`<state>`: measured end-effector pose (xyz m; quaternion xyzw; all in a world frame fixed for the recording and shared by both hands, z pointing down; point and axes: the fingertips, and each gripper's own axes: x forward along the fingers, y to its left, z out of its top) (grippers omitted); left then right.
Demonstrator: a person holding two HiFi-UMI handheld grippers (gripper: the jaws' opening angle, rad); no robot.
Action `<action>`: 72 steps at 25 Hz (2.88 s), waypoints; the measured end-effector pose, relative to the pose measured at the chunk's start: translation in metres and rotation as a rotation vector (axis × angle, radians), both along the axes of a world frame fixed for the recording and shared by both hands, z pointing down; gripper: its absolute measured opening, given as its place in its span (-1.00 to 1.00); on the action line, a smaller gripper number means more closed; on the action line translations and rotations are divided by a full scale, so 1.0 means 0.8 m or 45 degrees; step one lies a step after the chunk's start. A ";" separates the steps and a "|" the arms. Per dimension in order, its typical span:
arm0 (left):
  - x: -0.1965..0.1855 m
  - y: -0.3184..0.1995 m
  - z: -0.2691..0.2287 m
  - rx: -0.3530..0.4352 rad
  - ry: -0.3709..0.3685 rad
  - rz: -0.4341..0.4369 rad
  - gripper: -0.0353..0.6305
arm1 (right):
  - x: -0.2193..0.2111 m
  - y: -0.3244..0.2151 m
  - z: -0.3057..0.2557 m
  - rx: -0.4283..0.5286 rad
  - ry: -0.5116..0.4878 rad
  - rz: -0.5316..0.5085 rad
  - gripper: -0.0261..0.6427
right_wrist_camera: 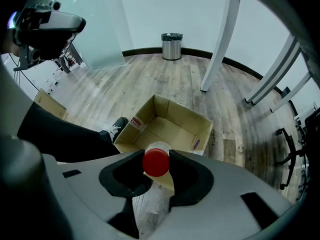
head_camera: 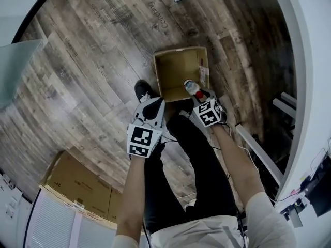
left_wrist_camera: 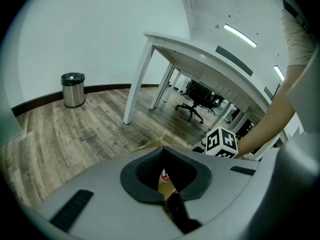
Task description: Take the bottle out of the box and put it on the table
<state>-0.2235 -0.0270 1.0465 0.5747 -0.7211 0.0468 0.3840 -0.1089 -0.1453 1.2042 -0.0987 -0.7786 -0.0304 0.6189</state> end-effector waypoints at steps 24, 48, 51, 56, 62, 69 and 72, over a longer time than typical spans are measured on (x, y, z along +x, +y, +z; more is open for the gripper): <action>0.022 -0.023 -0.284 0.064 -0.043 0.034 -0.85 | 0.001 -0.011 -0.342 0.004 -0.070 -0.090 -0.38; 0.063 -0.054 -0.512 0.182 -0.215 0.034 -0.85 | -0.031 0.016 -0.688 -0.059 -0.445 -0.307 -0.38; 0.068 -0.067 -0.527 0.192 -0.249 0.065 -0.85 | -0.026 0.009 -0.708 -0.070 -0.499 -0.297 -0.38; 0.071 -0.096 -0.539 0.206 -0.284 0.162 -0.85 | -0.021 -0.014 -0.734 -0.075 -0.522 -0.326 -0.38; 0.105 -0.147 -0.546 0.217 -0.267 0.312 -0.85 | 0.017 -0.056 -0.768 -0.119 -0.438 -0.368 -0.38; 0.149 -0.214 -0.560 0.264 -0.282 0.498 -0.85 | 0.041 -0.124 -0.836 -0.004 -0.492 -0.324 -0.38; 0.165 -0.240 -0.573 0.291 -0.297 0.556 -0.85 | 0.053 -0.154 -0.875 -0.001 -0.530 -0.263 -0.38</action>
